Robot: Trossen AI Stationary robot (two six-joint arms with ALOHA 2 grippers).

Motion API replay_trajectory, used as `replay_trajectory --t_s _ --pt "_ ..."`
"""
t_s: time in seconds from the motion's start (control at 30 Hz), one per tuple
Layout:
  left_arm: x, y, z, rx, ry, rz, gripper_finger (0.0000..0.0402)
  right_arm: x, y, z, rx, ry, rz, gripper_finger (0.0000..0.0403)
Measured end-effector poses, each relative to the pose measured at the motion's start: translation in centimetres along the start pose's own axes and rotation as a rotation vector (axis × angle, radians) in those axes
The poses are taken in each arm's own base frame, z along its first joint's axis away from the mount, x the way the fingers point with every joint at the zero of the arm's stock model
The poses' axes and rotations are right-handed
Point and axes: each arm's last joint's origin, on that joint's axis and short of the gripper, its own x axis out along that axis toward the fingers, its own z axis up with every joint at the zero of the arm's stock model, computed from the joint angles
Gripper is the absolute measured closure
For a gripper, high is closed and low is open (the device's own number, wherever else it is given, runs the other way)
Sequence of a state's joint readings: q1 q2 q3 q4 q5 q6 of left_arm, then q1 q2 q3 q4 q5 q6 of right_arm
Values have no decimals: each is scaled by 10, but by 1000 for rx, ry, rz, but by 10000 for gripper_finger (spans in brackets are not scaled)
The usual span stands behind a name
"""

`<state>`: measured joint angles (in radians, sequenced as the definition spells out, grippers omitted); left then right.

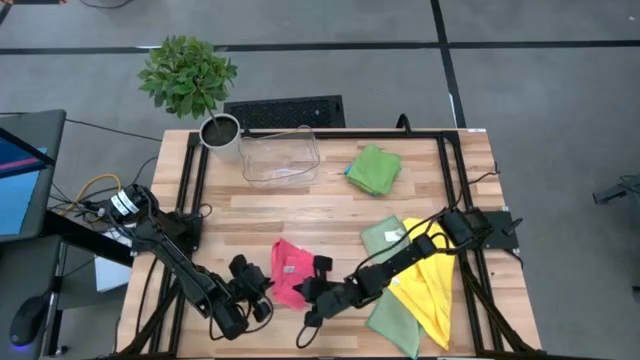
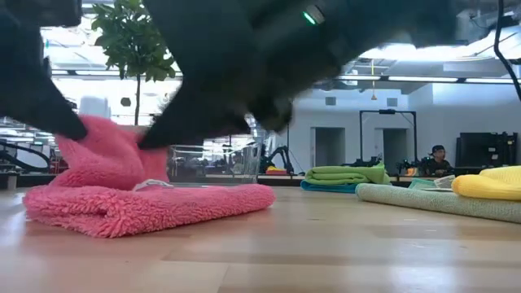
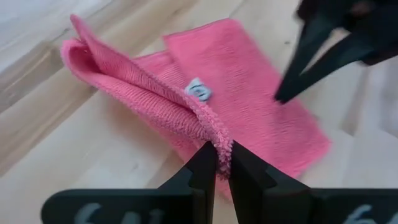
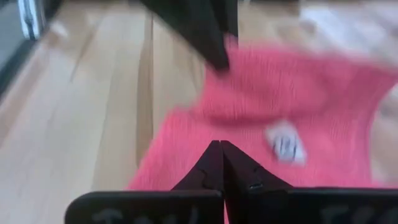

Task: Fold microfiber towels
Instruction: Fold the pink microfiber cloth

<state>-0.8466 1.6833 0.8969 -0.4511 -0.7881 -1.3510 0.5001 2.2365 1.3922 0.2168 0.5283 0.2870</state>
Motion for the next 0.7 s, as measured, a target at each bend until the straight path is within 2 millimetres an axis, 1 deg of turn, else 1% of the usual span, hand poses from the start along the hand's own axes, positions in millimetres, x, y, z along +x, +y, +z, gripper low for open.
replay_trajectory --t_s 0.07,0.17,0.37,0.53,0.7 --pt "-2 -6 4 23 2 -17 372 0 1 -10 21 16 -17 382" --pt "-4 -11 9 49 -3 -31 372 -1 -2 -17 52 22 -49 380" --pt "-4 -20 16 44 -27 -86 372 9 -15 -29 97 68 -65 388" --pt "0 -29 24 42 -56 -151 372 12 -19 -29 128 68 -45 378" --pt "8 -29 31 57 -17 -171 372 13 -20 -27 137 59 -44 383"
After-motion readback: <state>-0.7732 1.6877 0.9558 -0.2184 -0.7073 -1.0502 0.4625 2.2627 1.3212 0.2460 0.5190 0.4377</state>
